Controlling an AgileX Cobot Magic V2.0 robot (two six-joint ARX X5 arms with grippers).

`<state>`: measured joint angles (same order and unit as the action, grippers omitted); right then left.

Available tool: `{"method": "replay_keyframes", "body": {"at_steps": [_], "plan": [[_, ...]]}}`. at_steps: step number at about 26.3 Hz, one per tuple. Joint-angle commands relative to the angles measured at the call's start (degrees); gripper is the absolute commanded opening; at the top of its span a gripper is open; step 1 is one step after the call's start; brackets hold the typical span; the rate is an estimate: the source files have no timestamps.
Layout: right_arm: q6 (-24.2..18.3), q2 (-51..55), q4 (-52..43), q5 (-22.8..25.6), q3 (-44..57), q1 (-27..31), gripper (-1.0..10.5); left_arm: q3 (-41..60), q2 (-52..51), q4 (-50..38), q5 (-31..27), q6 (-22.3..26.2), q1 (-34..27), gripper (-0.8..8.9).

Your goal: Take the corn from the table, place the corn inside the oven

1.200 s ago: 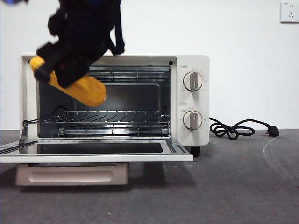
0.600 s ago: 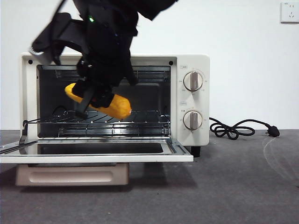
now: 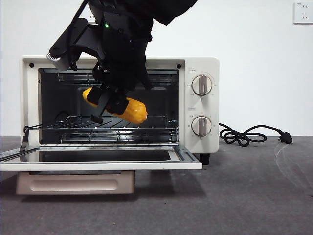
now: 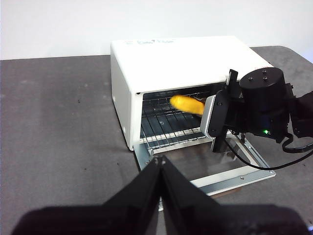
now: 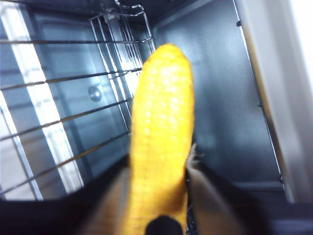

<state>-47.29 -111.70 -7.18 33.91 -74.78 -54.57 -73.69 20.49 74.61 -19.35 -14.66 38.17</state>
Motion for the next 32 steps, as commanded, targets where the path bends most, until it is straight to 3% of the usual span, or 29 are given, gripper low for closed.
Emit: {"method": "replay_keyframes", "body": {"at_steps": [1,19,25,27,32], "plan": [[2.6,-1.0,-0.4,0.2,0.0,-0.1,4.3,0.0,-0.4,0.0,-0.2,-0.3,0.2,-0.06],[5.4,1.2,-0.7,5.2,0.0,-6.6,4.4,0.0,-0.4,0.3,-0.3,-0.1,0.2,-0.06],[7.3,4.0,0.2,7.5,0.0,-11.7,4.3,0.0,-0.3,0.3,-5.2,0.2,0.6,-0.06],[8.4,5.2,2.0,7.8,0.0,-13.7,3.5,0.0,-0.2,0.2,-6.5,0.2,1.2,-0.06],[13.4,8.8,10.8,7.7,0.0,-18.6,-0.1,0.1,0.7,-1.1,-8.9,0.2,3.9,-0.06]]}}
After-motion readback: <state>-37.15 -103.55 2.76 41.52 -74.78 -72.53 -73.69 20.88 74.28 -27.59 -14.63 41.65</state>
